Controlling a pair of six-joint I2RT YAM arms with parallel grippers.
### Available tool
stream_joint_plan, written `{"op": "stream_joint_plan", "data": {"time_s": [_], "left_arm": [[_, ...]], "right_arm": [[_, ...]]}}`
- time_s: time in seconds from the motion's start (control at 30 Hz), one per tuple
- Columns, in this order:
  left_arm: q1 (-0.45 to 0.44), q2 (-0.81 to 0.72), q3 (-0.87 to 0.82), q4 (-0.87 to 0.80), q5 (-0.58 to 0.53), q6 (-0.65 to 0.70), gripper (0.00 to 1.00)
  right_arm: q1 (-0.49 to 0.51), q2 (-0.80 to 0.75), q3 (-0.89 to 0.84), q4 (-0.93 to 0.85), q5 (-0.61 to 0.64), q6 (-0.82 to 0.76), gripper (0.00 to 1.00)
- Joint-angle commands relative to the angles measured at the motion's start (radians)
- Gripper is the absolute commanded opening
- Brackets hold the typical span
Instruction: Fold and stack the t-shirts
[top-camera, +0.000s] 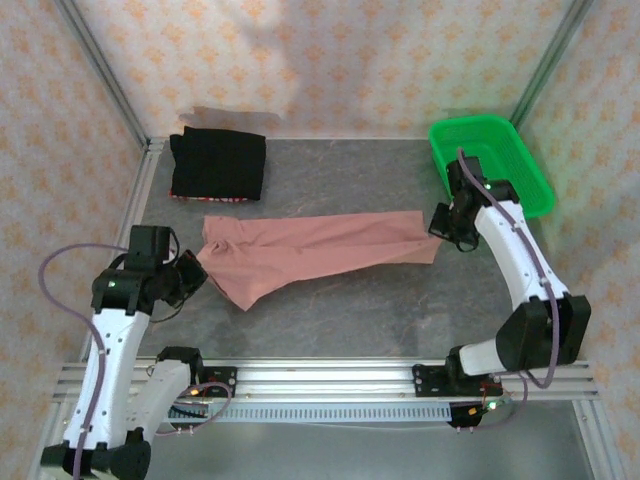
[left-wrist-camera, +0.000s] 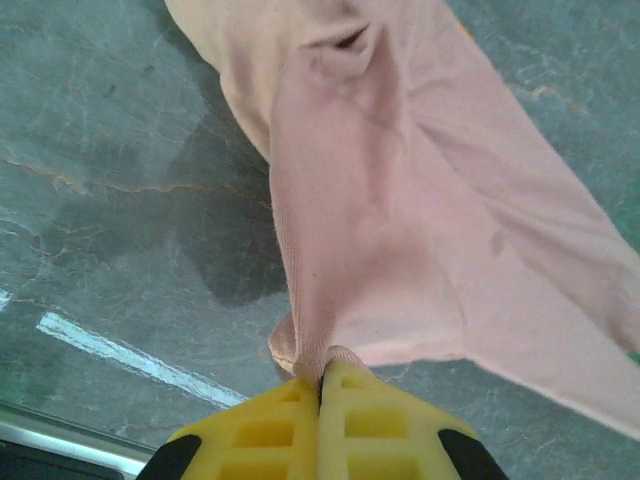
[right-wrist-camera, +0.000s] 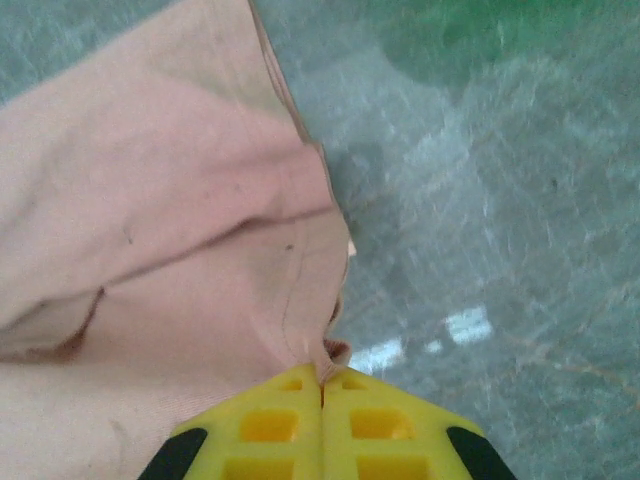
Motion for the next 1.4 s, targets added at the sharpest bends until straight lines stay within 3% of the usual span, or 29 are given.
{"op": "stream_joint_plan", "data": {"time_s": [0.0, 0.3, 0.57, 0.7, 0.83, 1.0, 1.37], "left_arm": [[0.013, -0.048, 0.047, -0.094, -0.029, -0.035, 0.00], [0.012, -0.190, 0.051, -0.234, -0.022, -0.122, 0.00], [0.012, -0.237, 0.016, -0.291, -0.089, -0.150, 0.00], [0.012, -0.146, -0.011, -0.149, -0.056, -0.133, 0.00], [0.012, -0.016, 0.042, -0.056, -0.109, -0.064, 0.00], [0.013, 0.186, 0.110, 0.059, -0.080, 0.035, 0.00], [0.016, 0.475, 0.246, 0.150, -0.124, 0.244, 0.00]], "right_arm": [[-0.005, -0.090, -0.088, -0.067, -0.052, 0.060, 0.00], [-0.005, -0.317, -0.313, -0.120, -0.100, 0.150, 0.00], [-0.005, -0.366, -0.390, -0.135, -0.095, 0.164, 0.00], [-0.006, -0.316, -0.374, -0.088, -0.094, 0.175, 0.00], [-0.005, -0.218, -0.315, -0.059, -0.047, 0.141, 0.00], [-0.005, -0.054, -0.221, -0.037, 0.010, 0.068, 0.00], [-0.005, 0.195, -0.075, 0.008, 0.126, -0.062, 0.00]]}}
